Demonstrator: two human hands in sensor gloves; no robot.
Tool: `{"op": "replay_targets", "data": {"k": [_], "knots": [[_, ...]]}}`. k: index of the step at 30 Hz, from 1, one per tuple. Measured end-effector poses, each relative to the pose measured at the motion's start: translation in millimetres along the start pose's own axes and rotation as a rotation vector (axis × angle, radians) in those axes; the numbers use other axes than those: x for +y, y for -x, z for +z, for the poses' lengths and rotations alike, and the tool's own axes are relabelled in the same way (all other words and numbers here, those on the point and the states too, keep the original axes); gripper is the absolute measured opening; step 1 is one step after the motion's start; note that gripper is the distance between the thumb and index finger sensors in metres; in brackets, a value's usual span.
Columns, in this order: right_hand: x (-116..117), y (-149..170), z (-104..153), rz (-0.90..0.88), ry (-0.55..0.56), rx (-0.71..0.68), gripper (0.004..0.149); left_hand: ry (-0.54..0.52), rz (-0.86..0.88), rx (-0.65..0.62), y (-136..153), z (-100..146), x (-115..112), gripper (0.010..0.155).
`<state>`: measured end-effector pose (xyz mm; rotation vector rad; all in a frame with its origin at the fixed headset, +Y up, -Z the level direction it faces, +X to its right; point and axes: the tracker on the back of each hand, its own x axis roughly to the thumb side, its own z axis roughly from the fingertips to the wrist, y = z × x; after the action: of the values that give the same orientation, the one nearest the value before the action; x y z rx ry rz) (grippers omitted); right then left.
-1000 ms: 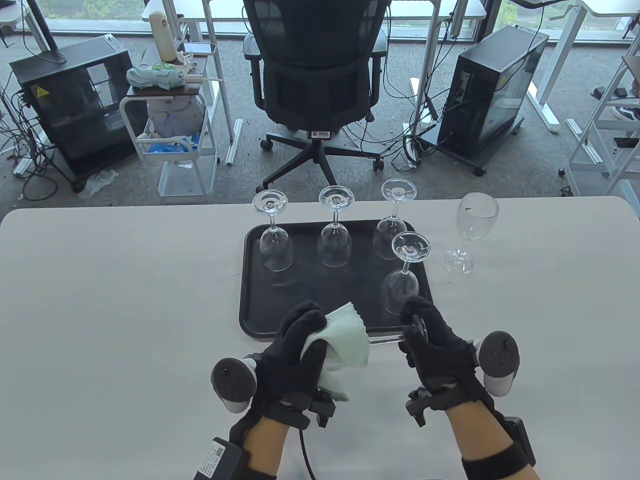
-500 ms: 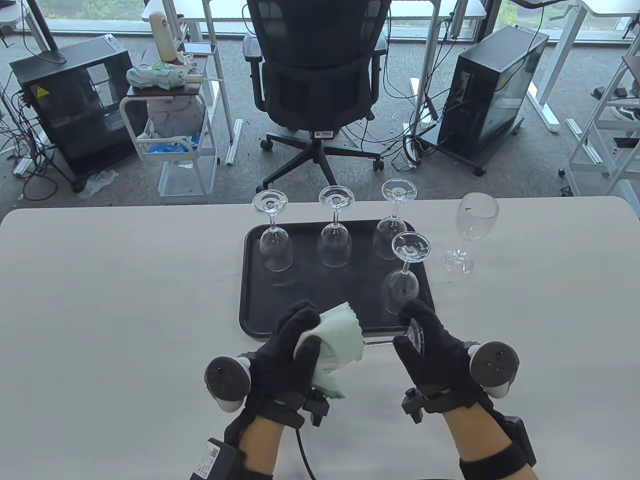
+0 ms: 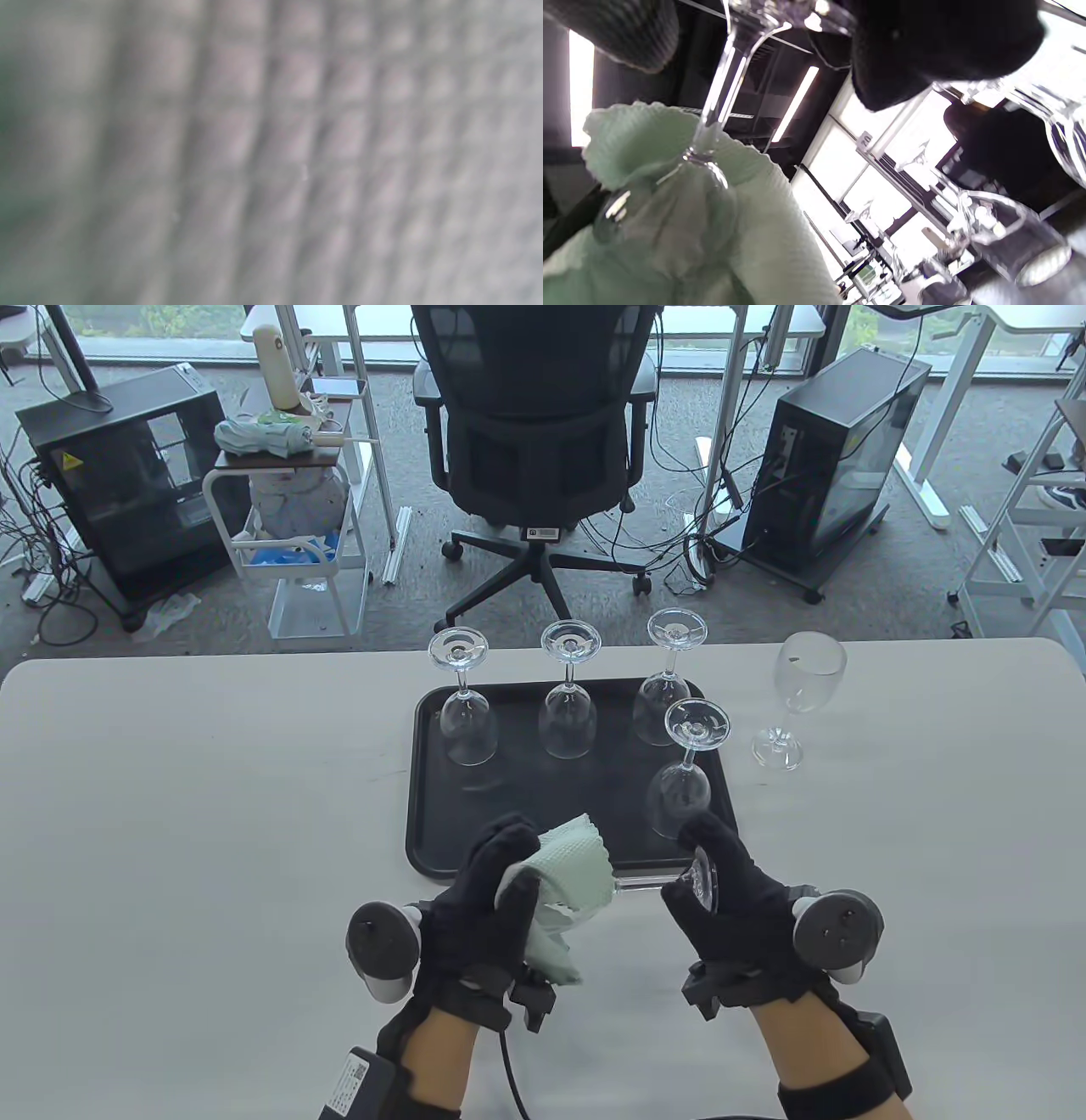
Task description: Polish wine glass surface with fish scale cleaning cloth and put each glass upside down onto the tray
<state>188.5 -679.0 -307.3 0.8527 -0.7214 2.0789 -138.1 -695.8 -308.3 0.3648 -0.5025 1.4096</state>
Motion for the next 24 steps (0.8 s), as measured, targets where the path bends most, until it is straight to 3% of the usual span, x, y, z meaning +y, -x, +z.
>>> {"op": "replay_targets", "data": {"k": [2, 4, 6, 9, 11, 14, 17, 20, 22, 24], "knots": [[-4, -7, 1, 0.188, 0.052, -0.153, 0.091, 0.042, 0.095, 0.065, 3, -1, -1, 0.062], [-6, -7, 3, 0.188, 0.093, -0.154, 0.089, 0.057, 0.108, 0.055, 4, 0, -4, 0.063], [-1, 2, 4, -0.032, 0.109, 0.008, 0.075, 0.039, 0.061, 0.023, 2, 0, -7, 0.063], [5, 16, 3, -0.285, -0.011, 0.278, 0.074, 0.019, -0.037, -0.079, -1, 1, -7, 0.062], [4, 15, 3, -0.248, -0.035, 0.228, 0.076, 0.020, -0.034, -0.070, 2, 0, -5, 0.061], [2, 4, 3, 0.044, -0.003, -0.008, 0.090, 0.032, 0.035, 0.028, 9, -1, -1, 0.060], [1, -1, 5, 0.188, 0.040, -0.133, 0.092, 0.079, 0.128, 0.095, 14, 0, -2, 0.060], [4, 6, 6, -0.046, 0.092, 0.061, 0.075, 0.044, 0.075, 0.038, 9, 0, -5, 0.061], [8, 12, 6, -0.250, 0.070, 0.233, 0.073, 0.027, 0.034, -0.051, 3, 0, -4, 0.062], [11, 14, 5, -0.319, 0.010, 0.304, 0.075, 0.003, -0.025, -0.094, 0, 0, -1, 0.061]]}}
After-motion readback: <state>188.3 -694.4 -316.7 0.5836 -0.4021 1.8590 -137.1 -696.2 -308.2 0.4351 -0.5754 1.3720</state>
